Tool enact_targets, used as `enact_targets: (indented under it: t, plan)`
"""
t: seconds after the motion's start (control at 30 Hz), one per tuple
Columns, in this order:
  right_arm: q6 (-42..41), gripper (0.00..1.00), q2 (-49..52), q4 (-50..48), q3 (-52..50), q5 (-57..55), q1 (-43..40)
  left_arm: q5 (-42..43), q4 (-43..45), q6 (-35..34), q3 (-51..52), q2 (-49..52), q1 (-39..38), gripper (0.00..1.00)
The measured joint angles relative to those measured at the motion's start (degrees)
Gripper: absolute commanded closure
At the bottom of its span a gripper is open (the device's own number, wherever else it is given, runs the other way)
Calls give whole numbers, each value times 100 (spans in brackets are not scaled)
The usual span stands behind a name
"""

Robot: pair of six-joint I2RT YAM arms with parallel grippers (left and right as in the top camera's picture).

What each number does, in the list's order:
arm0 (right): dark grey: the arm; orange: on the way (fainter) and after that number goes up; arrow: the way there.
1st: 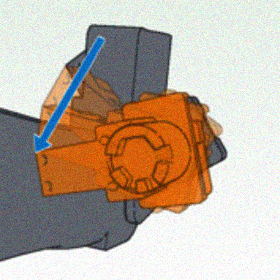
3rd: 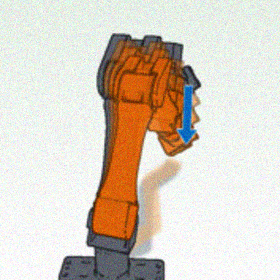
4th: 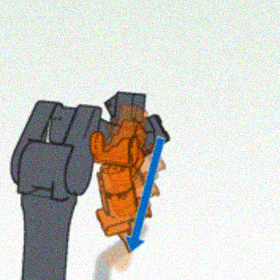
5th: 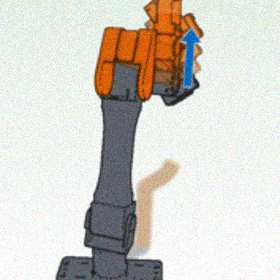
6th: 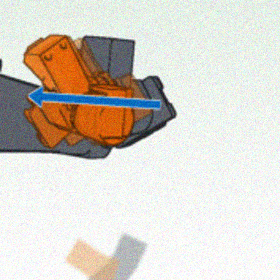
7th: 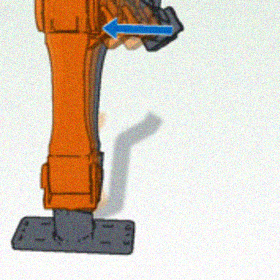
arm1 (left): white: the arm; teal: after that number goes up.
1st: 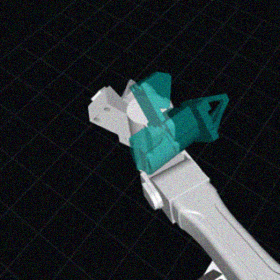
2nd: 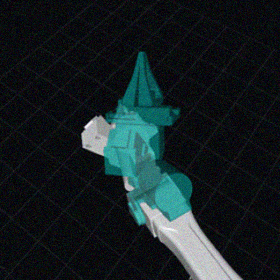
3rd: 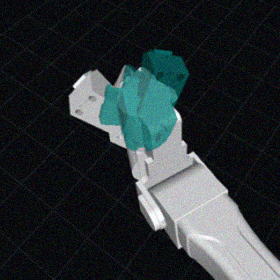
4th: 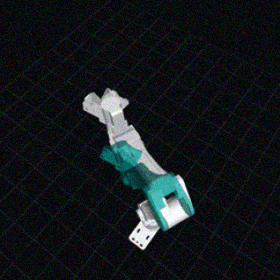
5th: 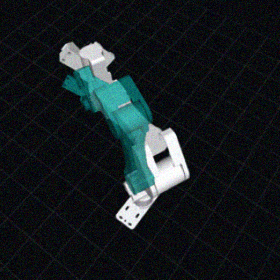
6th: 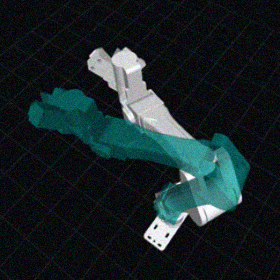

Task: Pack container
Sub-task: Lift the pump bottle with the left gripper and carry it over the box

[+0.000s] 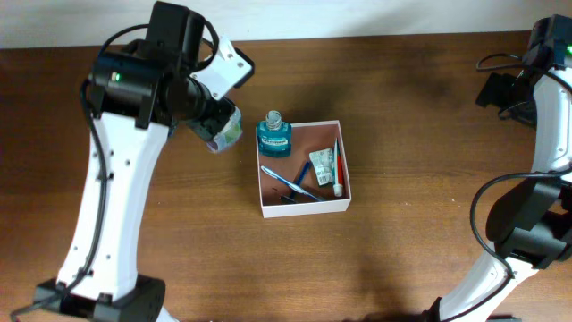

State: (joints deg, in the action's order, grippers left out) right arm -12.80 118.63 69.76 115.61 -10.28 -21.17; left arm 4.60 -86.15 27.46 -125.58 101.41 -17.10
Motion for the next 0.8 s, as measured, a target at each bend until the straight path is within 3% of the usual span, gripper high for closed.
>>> enact_targets:
  t: [0.43,0.5,0.8]
  plan:
    - [-2,2,0,-2,0,0,0,909,688,667,-2,-111,-649,79]
    - [-4,2,0,0,0,0,0,1069,758,796,-2,-83,-654,72]
    - [-2,1,0,0,0,0,0,1565,844,1222,-2,693,-721,72]
